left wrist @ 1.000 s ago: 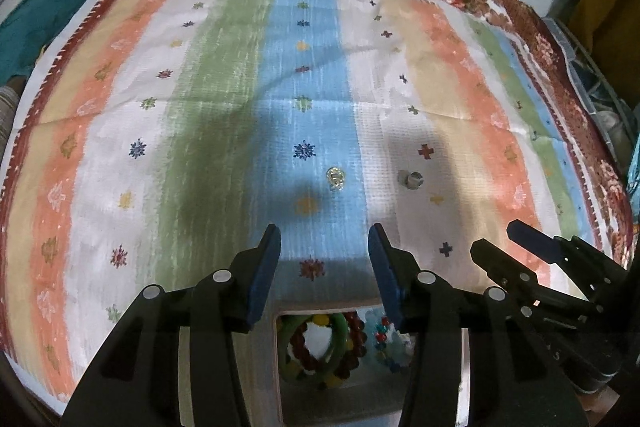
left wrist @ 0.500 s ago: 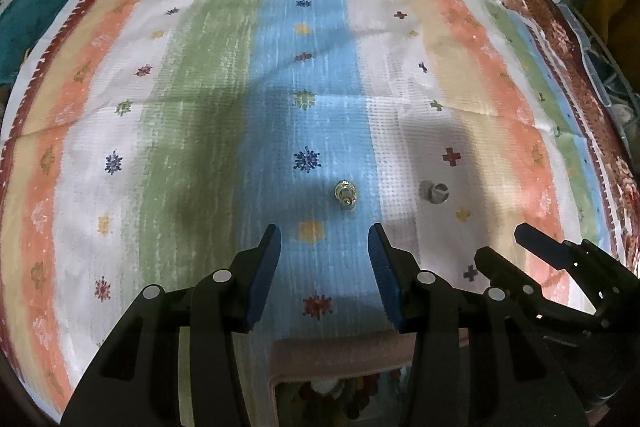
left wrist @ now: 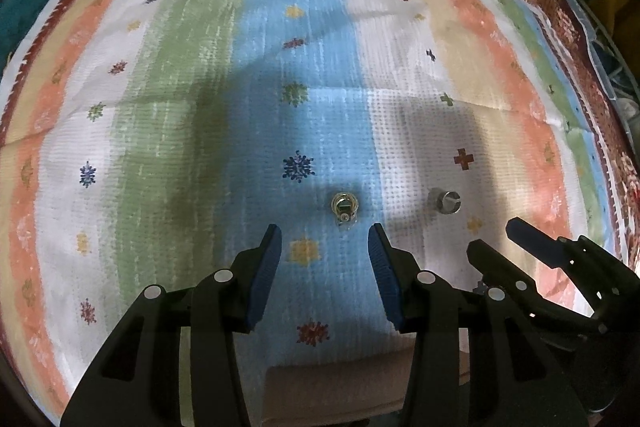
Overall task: Organize jewelry
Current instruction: 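Move the left tool toward the gold charm while the right tool approaches the silver ring, then grasp the gold charm with the left tool while the right tool grasps the silver ring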
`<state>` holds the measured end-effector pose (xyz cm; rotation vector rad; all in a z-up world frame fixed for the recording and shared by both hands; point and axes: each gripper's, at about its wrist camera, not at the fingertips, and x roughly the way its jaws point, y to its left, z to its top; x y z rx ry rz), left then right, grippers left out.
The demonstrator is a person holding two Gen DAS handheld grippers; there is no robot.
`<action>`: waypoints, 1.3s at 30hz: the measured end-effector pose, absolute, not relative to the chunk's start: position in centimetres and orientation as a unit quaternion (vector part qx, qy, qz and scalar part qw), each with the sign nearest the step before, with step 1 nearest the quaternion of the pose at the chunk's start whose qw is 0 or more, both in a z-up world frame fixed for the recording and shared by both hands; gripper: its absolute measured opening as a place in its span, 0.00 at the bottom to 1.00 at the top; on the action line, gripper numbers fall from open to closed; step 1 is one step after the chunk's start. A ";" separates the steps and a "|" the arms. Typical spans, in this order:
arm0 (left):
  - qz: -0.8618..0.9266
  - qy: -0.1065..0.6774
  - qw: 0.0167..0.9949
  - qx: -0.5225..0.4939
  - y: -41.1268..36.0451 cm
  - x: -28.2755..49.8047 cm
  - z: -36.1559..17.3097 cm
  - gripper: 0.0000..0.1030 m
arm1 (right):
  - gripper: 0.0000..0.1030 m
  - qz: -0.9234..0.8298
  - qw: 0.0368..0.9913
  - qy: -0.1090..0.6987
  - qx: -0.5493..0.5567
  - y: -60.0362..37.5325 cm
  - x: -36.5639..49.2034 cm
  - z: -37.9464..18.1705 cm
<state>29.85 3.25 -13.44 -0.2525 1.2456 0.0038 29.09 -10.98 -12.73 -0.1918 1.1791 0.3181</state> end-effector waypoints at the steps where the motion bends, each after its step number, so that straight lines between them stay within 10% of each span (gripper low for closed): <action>1: 0.002 0.583 0.804 -0.118 3.3 30.0 -13.5 0.44 | 0.42 0.149 0.814 0.554 -0.091 -10.9 29.3 -12.9; 39: -0.021 0.615 0.778 -0.131 2.7 33.3 -17.4 0.15 | 0.20 0.153 0.803 0.565 -0.111 -9.2 32.5 -16.1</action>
